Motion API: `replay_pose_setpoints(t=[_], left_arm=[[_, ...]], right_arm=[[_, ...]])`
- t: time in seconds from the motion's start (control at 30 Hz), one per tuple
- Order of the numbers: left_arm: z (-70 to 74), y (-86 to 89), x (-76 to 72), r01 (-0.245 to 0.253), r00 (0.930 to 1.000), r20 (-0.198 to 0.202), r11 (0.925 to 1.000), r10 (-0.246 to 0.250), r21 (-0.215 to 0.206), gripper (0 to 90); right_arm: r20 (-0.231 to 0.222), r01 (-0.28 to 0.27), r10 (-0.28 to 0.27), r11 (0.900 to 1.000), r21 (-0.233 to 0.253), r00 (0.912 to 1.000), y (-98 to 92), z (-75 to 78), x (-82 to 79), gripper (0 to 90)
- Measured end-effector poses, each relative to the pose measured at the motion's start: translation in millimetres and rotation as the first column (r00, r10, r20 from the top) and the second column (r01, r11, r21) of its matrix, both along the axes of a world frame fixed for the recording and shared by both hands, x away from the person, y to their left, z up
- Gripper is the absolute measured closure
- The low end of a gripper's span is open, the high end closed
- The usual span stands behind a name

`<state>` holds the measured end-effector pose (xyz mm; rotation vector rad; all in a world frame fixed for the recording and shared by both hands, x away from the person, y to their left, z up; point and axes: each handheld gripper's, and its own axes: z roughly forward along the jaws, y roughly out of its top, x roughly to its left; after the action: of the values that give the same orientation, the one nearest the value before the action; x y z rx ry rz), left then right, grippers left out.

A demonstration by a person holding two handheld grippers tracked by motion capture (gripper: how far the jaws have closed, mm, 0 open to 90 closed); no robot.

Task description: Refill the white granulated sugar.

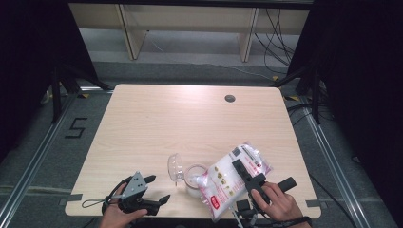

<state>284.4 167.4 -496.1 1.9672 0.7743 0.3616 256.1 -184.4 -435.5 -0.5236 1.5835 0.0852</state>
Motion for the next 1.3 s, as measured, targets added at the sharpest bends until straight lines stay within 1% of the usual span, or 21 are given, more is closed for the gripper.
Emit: replay_pose_setpoints(t=[0.03,0.13,0.23,0.3,0.37,0.4,0.43,0.47,0.57,0.63,0.67,0.7,0.83,0.93,1.0,1.03,1.07,1.17,1.2,1.23,1.3], left_arm=[[0.0,0.0,0.0,0.0,1.0,0.0,1.0,0.0,0.0,16.0],[-0.2,-0.4,-0.1,-0.002,1.0,-0.001,1.0,0.002,-0.006,16.0],[-0.3,-0.6,-1.0,-0.011,0.9999,-0.013,0.9999,0.011,-0.01,16.0],[0.0,0.1,0.0,0.001,1.0,0.001,1.0,-0.001,0.0,16.0],[0.0,0.1,0.0,0.001,1.0,0.0,1.0,-0.001,0.0,16.0],[-0.3,-0.5,-0.1,-0.001,1.0,-0.001,1.0,0.001,-0.007,16.0],[-0.3,-0.5,-0.1,-0.002,1.0,-0.001,1.0,0.002,-0.007,16.0],[-0.3,-0.6,-0.1,-0.002,1.0,-0.001,1.0,0.002,-0.007,16.0],[0.0,0.0,0.0,0.0,1.0,0.0,1.0,0.0,-0.001,16.0],[0.0,0.1,0.0,0.0,1.0,0.0,1.0,0.0,-0.001,16.0],[0.0,0.1,0.0,0.001,1.0,0.0,1.0,-0.001,0.0,16.0],[0.0,0.0,0.0,0.001,1.0,0.0,1.0,-0.001,-0.001,15.9],[-0.3,-0.5,-0.1,-0.001,1.0,-0.001,1.0,0.001,-0.008,16.0],[0.0,0.1,0.1,0.001,1.0,0.001,1.0,-0.001,0.0,16.0],[0.0,0.1,0.0,0.0,1.0,0.001,1.0,0.0,0.0,16.0],[-0.3,-0.8,-1.2,-0.013,0.9998,-0.016,0.9998,0.013,-0.013,16.0],[-0.3,-0.8,-1.3,-0.014,0.9998,-0.016,0.9998,0.014,-0.013,16.0],[0.1,0.3,0.1,0.001,1.0,0.002,1.0,-0.001,0.001,16.0],[0.1,0.2,0.1,0.001,1.0,0.001,1.0,-0.001,0.0,16.0],[0.1,0.2,0.0,0.0,1.0,0.001,1.0,0.0,-0.001,16.0],[0.2,0.3,0.0,0.001,1.0,0.002,1.0,-0.001,0.0,16.0]], right_arm=[[0.012,-0.011,0.012,1.0,-0.015,0.9999,0.6,1.4,0.2,63.6],[0.018,-0.032,0.032,0.999,0.002,0.9993,-0.2,-0.4,1.7,63.8],[0.009,-0.019,0.019,1.0,-0.016,0.9998,-0.8,0.1,1.6,63.9],[0.008,-0.017,0.017,1.0,-0.027,0.9998,-0.7,0.7,1.9,64.0],[0.012,-0.026,0.026,1.0,0.001,0.9996,-2.3,-0.9,2.8,64.0],[0.009,-0.014,0.014,1.0,-0.011,0.9999,-2.5,0.4,2.5,64.0],[0.006,-0.024,0.024,1.0,0.016,0.9997,-3.3,-1.8,3.5,64.0],[0.012,-0.017,0.017,1.0,-0.023,0.9998,-2.4,1.4,3.0,64.0],[0.005,-0.005,0.005,1.0,-0.015,1.0,-3.8,0.9,3.1,64.0],[0.011,-0.026,0.026,1.0,0.003,0.9996,-4.9,-0.5,4.7,64.0],[0.004,-0.019,0.019,1.0,-0.011,0.9998,-4.8,0.5,4.7,64.0],[0.013,-0.023,0.023,1.0,-0.004,0.9997,-5.7,0.0,5.1,64.1],[0.01,-0.019,0.019,1.0,0.005,0.9998,-6.8,-0.2,5.5,64.1],[0.02,-0.019,0.019,1.0,-0.009,0.9996,-7.6,1.7,5.7,64.1],[0.016,-0.019,0.019,1.0,0.001,0.9997,-8.6,1.4,6.0,64.1],[0.007,-0.009,0.009,1.0,-0.008,0.9999,-8.8,1.9,5.7,64.2],[0.013,-0.017,0.017,1.0,0.001,0.9998,-9.3,1.2,6.4,64.2],[0.008,-0.009,0.009,1.0,-0.011,0.9999,-10.5,1.6,6.6,64.2],[-0.005,-0.004,0.004,1.0,0.008,1.0,-11.5,-0.3,7.2,64.2],[0.011,-0.014,0.014,1.0,0.0,0.9998,-11.3,1.0,7.5,64.2],[0.013,-0.014,0.014,1.0,-0.005,0.9998,-11.7,1.0,7.7,64.3]])
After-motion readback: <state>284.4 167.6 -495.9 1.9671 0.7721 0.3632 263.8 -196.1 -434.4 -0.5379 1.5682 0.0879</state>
